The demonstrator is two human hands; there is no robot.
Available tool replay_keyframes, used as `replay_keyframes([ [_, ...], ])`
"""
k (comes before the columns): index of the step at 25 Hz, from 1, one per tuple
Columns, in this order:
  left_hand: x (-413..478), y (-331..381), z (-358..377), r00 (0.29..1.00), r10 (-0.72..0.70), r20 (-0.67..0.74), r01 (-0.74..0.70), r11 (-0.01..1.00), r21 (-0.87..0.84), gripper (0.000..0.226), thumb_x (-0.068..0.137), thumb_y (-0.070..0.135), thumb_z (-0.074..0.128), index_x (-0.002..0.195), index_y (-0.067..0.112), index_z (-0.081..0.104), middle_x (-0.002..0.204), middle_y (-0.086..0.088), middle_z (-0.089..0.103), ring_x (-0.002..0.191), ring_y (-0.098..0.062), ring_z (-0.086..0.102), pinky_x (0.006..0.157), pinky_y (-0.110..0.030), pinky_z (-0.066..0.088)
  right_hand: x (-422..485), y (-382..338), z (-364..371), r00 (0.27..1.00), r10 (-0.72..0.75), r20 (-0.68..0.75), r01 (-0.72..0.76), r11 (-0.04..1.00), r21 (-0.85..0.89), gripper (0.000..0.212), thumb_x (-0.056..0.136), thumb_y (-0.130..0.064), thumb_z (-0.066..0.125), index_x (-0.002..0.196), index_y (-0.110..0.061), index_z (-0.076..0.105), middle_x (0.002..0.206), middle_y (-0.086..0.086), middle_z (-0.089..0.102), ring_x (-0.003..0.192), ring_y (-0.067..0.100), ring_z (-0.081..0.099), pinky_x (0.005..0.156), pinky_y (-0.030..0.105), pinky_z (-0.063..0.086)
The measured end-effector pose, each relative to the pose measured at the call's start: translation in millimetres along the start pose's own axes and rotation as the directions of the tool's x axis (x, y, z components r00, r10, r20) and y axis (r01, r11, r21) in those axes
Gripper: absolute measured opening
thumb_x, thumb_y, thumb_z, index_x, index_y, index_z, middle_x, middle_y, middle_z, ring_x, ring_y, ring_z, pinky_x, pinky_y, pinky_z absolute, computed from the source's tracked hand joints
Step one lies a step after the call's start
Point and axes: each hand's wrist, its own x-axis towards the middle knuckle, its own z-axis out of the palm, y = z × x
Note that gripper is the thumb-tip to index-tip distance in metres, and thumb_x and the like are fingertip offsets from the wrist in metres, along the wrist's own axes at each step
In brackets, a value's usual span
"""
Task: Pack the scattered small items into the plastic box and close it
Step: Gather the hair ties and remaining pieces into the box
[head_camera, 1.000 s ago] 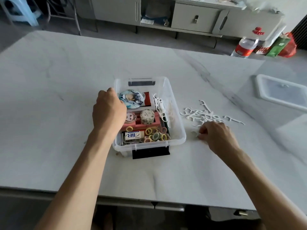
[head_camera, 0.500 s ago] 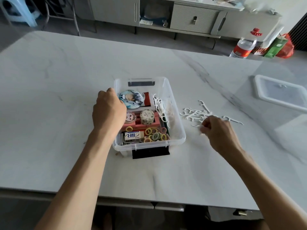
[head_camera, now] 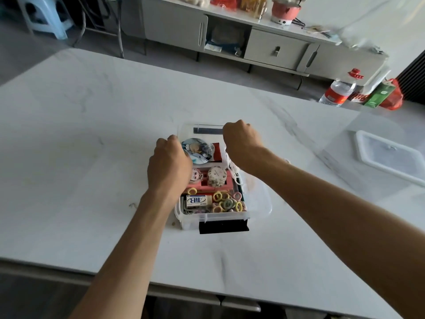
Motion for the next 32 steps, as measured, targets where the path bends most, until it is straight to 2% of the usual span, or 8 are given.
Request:
replay_keyframes([
  [2,0,0,-1,1.0,-0.002,0.003,0.002,1.0,-0.004,0.026,0.097,0.008,0.045,0.12,0.0,0.055,0.113,-0.019,0.058,0.097,-0.034,0.06,0.079,-0.039,0.049,0,-1,3,0.999,-0.037,-0.004,0.037,0.994,-0.108,0.025,0.089,0.003,0.056,0.068,-0.008,0.047,0.061,0.003,0.047,0.061,0.021,0.051,0.041,0.024,0.028],
  [4,-1,0,-2,1.0,0.002,0.005,-0.002,1.0,0.008,0.026,0.097,0.008,0.044,0.12,0.0,0.054,0.113,-0.019,0.057,0.099,-0.035,0.059,0.077,-0.037,0.045,0,2,2,0.995,-0.097,0.0,0.097,0.992,-0.075,0.006,0.092,-0.002,0.059,0.087,-0.005,0.062,0.075,0.005,0.063,0.07,0.022,0.061,0.051,0.027,0.044],
  [9,-1,0,-2,1.0,-0.018,0.015,0.018,0.999,0.042,0.025,0.097,0.008,0.041,0.119,0.0,0.052,0.116,-0.021,0.055,0.102,-0.036,0.056,0.072,-0.033,0.036,-31,45,-8,0.969,-0.088,-0.232,0.176,0.901,0.396,0.018,0.088,-0.014,0.066,0.103,-0.021,0.072,0.094,-0.003,0.073,0.083,0.016,0.068,0.078,0.032,0.054],
  [11,-1,0,-1,1.0,-0.014,0.005,0.013,0.998,0.054,0.02,0.097,0.009,0.042,0.112,0.0,0.052,0.112,-0.021,0.055,0.095,-0.034,0.054,0.071,-0.034,0.034,-53,90,1,0.963,0.121,-0.24,0.013,0.872,0.489,0.019,0.085,-0.026,0.067,0.104,-0.026,0.071,0.098,-0.003,0.072,0.092,0.019,0.067,0.083,0.033,0.052],
  [14,-2,1,0,1.0,-0.019,-0.015,0.02,0.997,0.079,0.017,0.096,0.009,0.044,0.107,-0.001,0.053,0.109,-0.022,0.056,0.084,-0.028,0.045,0.07,-0.034,0.032,-91,143,43,0.906,0.41,0.105,-0.421,0.843,0.336,0.048,0.081,-0.05,0.067,0.118,-0.02,0.059,0.116,0.012,0.061,0.112,0.032,0.055,0.089,0.039,0.043],
  [16,-3,2,1,0.999,-0.026,-0.022,0.028,0.996,0.084,0.016,0.096,0.009,0.044,0.105,-0.001,0.053,0.109,-0.023,0.056,0.084,-0.029,0.044,0.07,-0.035,0.031,-106,149,71,0.86,0.471,0.199,-0.509,0.822,0.256,0.06,0.079,-0.055,0.068,0.123,-0.017,0.053,0.121,0.016,0.053,0.116,0.035,0.051,0.088,0.041,0.041],
  [23,0,0,7,0.999,-0.012,-0.045,0.017,0.994,0.111,0.014,0.095,0.009,0.045,0.102,0.0,0.053,0.108,-0.023,0.058,0.094,-0.038,0.053,0.072,-0.037,0.034,-86,147,93,0.887,0.461,0.022,-0.449,0.852,0.27,0.016,0.082,-0.023,0.068,0.097,-0.023,0.062,0.098,0.009,0.068,0.095,0.033,0.061,0.065,0.033,0.039],
  [32,0,3,8,0.999,-0.02,-0.035,0.023,0.993,0.113,0.015,0.095,0.008,0.044,0.102,-0.002,0.053,0.106,-0.025,0.057,0.095,-0.04,0.053,0.072,-0.04,0.036,-88,154,96,0.922,0.387,-0.027,-0.352,0.862,0.366,0.025,0.083,-0.013,0.064,0.108,-0.01,0.064,0.096,0.014,0.071,0.098,0.037,0.06,0.076,0.039,0.048],
])
